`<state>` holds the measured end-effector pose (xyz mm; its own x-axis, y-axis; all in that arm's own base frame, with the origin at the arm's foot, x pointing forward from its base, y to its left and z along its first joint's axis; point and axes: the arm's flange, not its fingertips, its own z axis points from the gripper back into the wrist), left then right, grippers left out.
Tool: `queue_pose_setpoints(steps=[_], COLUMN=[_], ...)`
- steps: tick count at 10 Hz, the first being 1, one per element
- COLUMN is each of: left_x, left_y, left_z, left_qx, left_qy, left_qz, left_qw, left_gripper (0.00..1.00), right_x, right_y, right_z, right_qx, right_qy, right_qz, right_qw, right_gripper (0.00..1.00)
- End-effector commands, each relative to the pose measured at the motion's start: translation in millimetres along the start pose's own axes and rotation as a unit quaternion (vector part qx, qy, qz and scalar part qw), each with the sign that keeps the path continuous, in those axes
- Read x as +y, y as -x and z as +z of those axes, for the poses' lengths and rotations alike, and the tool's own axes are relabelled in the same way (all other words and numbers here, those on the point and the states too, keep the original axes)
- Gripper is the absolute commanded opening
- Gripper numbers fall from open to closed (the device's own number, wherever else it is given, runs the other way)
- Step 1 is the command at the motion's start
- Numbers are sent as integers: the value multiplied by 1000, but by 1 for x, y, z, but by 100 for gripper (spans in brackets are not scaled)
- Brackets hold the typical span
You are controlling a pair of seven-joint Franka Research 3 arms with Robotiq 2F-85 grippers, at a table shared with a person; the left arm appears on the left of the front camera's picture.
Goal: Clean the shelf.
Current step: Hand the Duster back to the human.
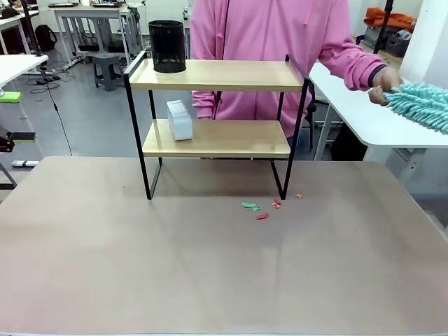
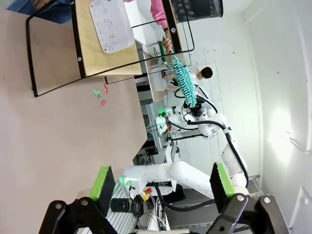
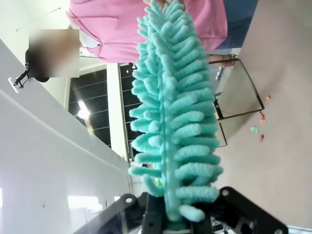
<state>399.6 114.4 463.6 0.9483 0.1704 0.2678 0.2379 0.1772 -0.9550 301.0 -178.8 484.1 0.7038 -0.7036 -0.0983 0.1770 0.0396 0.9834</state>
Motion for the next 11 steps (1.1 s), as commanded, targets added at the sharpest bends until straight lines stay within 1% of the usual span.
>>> queue_pose_setpoints(steps=[1, 4, 5, 6, 7, 8, 10, 11], left_x=[-1, -1, -1, -1, -1, -1, -1, -1], left_y=[0, 0, 0, 0, 0, 0, 0, 0], left_z=[3, 3, 3, 3, 3, 3, 3, 3], left_qx=[5, 5, 5, 5, 5, 5, 5, 5], left_qy=[4, 4, 4, 4, 4, 4, 4, 4], left_qz=[-9, -9, -9, -9, -9, -9, -9, -9], left_qw=[1000, 1000, 1000, 1000, 1000, 1000, 1000, 1000], left_gripper=[100, 100, 100, 100, 100, 100, 100, 100], right_x=[-1, -1, 0, 0, -1, -1, -1, -1], right_y=[1, 1, 0, 0, 0, 0, 2, 4], right_z=[1, 1, -1, -1, -1, -1, -3, -8], right_qx=[4, 4, 1, 1, 1, 3, 11, 19], right_qy=[-2, -2, 0, -3, 0, -2, 1, 6], right_qz=[11, 11, 0, -2, -2, -4, 0, 2], right_qw=[1000, 1000, 1000, 1000, 1000, 1000, 1000, 1000], right_gripper=[0, 0, 23, 70, 77, 100, 100, 93])
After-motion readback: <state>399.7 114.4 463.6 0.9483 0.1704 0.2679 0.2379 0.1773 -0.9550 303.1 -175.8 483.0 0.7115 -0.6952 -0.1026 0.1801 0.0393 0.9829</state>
